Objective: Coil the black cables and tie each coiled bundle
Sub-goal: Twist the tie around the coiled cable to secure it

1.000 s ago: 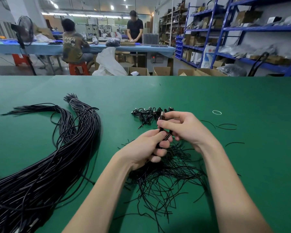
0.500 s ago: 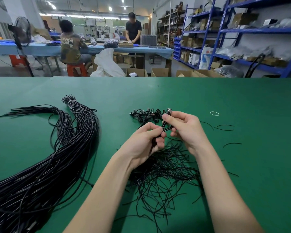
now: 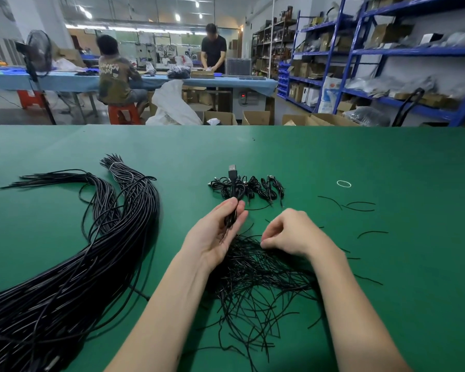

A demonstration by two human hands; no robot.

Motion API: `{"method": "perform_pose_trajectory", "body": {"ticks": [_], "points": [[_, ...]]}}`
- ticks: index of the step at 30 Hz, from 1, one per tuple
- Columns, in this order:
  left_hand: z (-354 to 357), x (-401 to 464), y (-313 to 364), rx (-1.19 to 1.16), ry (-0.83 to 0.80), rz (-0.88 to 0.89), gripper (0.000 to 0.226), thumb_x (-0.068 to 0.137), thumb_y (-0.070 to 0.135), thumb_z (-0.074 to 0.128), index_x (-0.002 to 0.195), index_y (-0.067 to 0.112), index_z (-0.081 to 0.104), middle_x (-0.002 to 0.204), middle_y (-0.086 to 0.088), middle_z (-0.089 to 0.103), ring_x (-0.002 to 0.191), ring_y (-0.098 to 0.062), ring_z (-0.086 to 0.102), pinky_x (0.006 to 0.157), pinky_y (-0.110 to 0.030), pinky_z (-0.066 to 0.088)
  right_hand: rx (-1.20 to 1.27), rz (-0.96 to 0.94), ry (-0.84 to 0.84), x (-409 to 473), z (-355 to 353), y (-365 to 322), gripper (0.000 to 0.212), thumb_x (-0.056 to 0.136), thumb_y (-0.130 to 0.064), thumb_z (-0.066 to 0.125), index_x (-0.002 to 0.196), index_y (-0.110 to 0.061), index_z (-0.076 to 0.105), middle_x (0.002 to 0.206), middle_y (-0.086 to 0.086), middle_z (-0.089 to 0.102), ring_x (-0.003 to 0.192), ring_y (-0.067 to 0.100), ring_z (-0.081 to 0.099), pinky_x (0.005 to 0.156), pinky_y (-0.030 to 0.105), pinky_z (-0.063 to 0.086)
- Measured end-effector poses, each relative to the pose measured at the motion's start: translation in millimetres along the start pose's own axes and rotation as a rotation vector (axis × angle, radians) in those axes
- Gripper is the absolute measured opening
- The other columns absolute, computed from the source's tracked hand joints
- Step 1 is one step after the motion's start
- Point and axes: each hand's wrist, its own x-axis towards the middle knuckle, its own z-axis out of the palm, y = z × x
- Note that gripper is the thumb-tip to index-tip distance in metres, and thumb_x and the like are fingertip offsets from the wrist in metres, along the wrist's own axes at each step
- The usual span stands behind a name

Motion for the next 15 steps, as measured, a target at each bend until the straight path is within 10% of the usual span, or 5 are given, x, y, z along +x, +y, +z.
{"method": "perform_pose_trajectory", "body": {"ticks": [6,15], "points": [[-0.7,0.5,2.3,-0.03,0.002,0.014,0.014,0.081,-0.001,0.075,0.093,-0.003,0.07,0.087,-0.017,0.076,0.075,-0.019,0.076,0.058,-0.027,0.06,0.131,-0.072,0.13,-3.5,-15.2,4.7,0.011,0.081,-0.033,0.083,0.071,-0.036,0.077,0.074,-0.018,0.074,0.07,-0.008,0.065,0.058,0.007,0.042],[-3.4,8.4,-0.1,0.125,-0.023,0.207,0.017,0.075,0.0,0.077,0.091,-0.004,0.072,0.084,-0.016,0.076,0.074,-0.018,0.075,0.064,-0.024,0.06,0.908,-0.292,0.521,-10.7,-28.5,-21.1,0.009,0.091,-0.013,0.075,0.084,-0.018,0.076,0.075,-0.007,0.073,0.056,0.008,0.063,0.049,0.019,0.05]]}}
